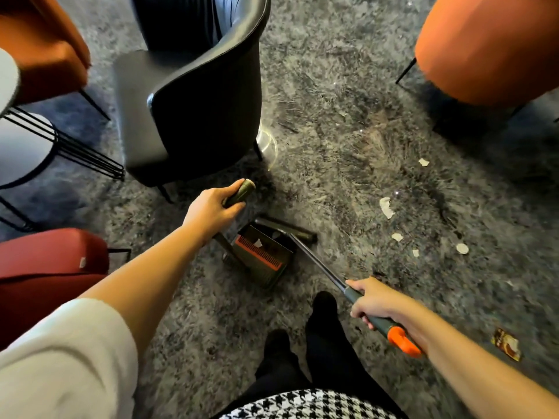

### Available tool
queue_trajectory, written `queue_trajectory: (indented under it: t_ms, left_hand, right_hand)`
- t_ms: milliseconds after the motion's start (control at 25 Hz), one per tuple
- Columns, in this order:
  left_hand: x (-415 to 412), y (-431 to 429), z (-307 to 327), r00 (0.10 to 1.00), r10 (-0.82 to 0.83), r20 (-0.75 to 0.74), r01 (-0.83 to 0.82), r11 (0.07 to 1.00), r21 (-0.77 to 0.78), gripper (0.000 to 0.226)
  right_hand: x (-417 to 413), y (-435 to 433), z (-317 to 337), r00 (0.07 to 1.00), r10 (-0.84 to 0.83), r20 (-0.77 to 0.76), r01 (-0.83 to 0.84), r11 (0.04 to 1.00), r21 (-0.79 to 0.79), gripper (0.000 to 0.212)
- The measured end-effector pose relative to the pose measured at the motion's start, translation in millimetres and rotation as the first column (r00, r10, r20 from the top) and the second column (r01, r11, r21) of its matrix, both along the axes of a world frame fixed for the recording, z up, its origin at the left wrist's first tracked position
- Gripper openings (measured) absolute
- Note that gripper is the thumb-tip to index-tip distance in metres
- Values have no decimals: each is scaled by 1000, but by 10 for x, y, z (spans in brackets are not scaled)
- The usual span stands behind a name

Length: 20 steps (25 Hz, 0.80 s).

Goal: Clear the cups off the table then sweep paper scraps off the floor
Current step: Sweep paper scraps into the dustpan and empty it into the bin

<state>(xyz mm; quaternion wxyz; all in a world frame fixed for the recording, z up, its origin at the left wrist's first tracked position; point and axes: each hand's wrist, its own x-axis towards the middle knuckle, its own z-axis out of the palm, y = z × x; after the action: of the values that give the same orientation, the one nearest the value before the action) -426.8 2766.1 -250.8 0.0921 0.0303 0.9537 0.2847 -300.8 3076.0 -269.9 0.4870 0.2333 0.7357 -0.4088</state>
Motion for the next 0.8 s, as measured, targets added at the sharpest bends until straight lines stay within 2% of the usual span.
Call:
queue_trajectory:
  t_ms: [160,280,400,480,640,800]
  left_hand:
    - [21,14,-3,999,-20,-34,19,1000,-7,53]
    - [46,40,-2,997,-53,-58,54,998,10,53]
    - [34,114,9,990,-92,-106,96,995,26,53]
    - [-57,290,51,980,-144,-138,151,988,43,53]
    - [-437,887,145,946,-269,-179,282,958,49,52]
    - [-973,1608,145,902,-392,-179,394,919,-22,54]
  right_hand:
    - [132,223,263,995,-86,52,91,992,-93,77]
    - [317,367,371,985,-170,37,173,979,-107,78]
    - [494,475,385,962,-272,26,273,955,-115,69]
    - [566,600,377,931,-364,8,363,926,-105,63]
    - [612,952,351,852,-512,-109,514,858,-11,67]
    - [396,1547,322,750,-645,-144,652,759,-6,48]
